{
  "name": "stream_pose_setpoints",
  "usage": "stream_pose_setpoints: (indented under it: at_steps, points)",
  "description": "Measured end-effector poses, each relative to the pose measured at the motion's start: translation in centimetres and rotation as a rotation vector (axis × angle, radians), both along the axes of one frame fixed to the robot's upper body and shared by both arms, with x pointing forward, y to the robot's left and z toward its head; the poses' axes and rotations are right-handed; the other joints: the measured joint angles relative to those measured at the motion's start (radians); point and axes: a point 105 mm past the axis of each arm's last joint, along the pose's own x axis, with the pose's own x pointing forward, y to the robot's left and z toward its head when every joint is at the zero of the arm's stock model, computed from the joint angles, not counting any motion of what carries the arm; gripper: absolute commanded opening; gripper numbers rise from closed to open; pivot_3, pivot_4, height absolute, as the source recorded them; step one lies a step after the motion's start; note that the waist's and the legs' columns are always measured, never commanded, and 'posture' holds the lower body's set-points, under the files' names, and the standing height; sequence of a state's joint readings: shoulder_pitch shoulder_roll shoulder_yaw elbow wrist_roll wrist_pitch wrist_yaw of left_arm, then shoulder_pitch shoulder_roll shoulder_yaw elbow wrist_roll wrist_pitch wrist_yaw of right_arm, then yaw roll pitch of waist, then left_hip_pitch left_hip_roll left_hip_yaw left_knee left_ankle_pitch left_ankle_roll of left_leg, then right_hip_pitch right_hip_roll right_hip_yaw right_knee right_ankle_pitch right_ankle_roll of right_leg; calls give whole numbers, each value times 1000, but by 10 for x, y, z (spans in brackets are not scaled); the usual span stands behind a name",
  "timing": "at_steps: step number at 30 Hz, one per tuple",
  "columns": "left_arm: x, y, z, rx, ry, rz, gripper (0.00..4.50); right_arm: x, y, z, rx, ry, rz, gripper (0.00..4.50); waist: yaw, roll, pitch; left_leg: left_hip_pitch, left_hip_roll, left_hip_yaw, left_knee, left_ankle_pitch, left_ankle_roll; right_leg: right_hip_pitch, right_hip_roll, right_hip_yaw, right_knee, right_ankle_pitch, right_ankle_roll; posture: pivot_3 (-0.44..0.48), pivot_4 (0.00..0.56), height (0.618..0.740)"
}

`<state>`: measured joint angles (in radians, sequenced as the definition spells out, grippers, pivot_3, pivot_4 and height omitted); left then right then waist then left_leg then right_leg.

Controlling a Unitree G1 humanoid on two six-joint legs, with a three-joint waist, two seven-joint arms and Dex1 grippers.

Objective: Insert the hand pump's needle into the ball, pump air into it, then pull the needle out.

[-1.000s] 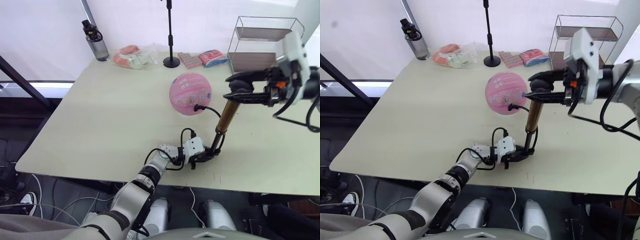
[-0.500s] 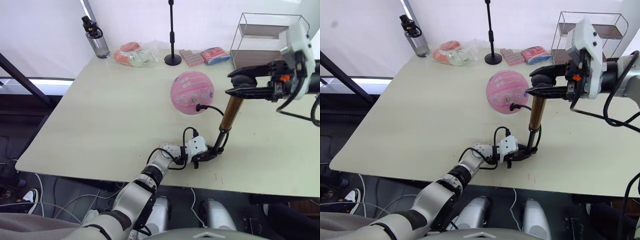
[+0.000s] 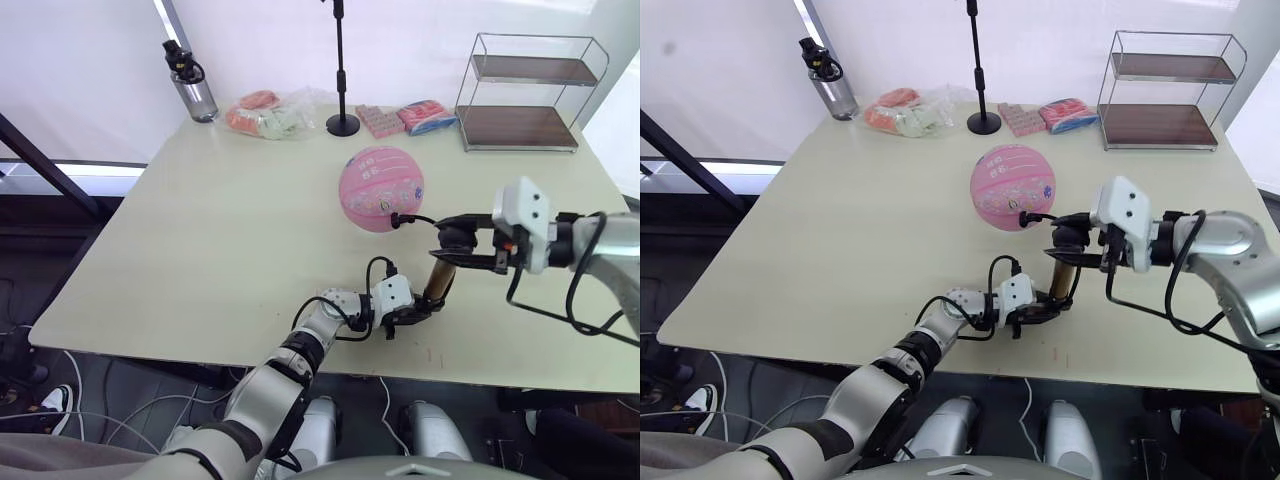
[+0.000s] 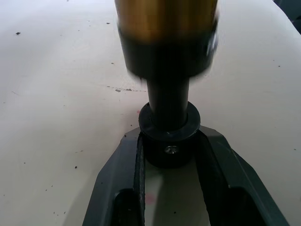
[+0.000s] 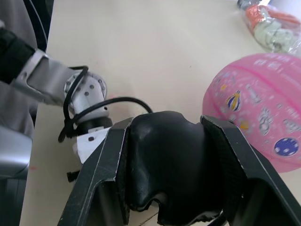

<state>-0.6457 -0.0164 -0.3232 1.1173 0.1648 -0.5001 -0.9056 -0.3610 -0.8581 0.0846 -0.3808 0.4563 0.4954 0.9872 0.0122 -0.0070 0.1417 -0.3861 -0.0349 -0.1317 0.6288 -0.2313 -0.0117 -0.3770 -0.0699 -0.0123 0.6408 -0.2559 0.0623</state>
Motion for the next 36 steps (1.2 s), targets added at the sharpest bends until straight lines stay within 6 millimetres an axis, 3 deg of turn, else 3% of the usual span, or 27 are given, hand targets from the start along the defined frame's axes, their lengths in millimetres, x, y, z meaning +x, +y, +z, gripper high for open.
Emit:
stream_pose_setpoints:
  at_steps: [2, 6, 15, 17, 22, 26, 32, 36]
  points:
    - [0, 0, 0, 1, 1, 0, 1087, -1, 0, -15, -22, 9, -11, 1796, 0, 0, 0, 0, 0, 0, 0, 0, 0, 0, 0, 0, 0, 0, 0, 0, 150, 731]
    - [0, 1, -2, 3, 4, 7, 1087, -3, 3, -20, -11, -18, 2, 1796, -1, -2, -2, 3, 0, 1, -1, 0, 0, 2, 0, 1, 0, 0, 0, 0, 150, 731]
    - [-1, 0, 0, -3, -2, -4, 1087, 3, -5, -3, -7, 31, -11, 1796, 1, -1, -1, 1, 0, 0, -1, 0, 0, 1, 0, 0, 0, -1, 0, 0, 150, 731]
    - [-1, -1, 0, -5, -4, -9, 1087, 5, -6, 6, -11, 47, -9, 1796, 1, 1, 0, -1, -1, 1, -1, 0, 0, -1, -1, 1, 0, 0, 0, 0, 150, 731]
    - [-1, 0, 1, -6, -6, -9, 1087, 4, -10, 60, 14, 15, 26, 1796, 1, 1, 2, -1, -1, 0, 0, 0, 1, -1, -1, 1, 0, 0, 0, 0, 150, 731]
    - [-1, 0, 1, -6, -7, -9, 1087, -1, -11, 91, 30, -2, 44, 1796, 1, 1, 3, -2, -1, 0, 0, 0, 1, -1, -1, 1, 0, 0, 0, 0, 150, 731]
    - [-1, 0, 1, -6, -7, -9, 1087, -7, -13, 120, 43, -18, 55, 1796, 1, 1, 3, -2, 0, 0, 0, 0, 1, -2, -1, 1, 0, 0, 0, 0, 150, 731]
    - [-1, -1, 2, -8, -10, -11, 1087, -6, -15, 122, 47, -6, 41, 1796, 1, 1, 4, -3, -1, 0, 0, 0, 1, -2, -1, 1, 0, 0, 0, 0, 150, 731]
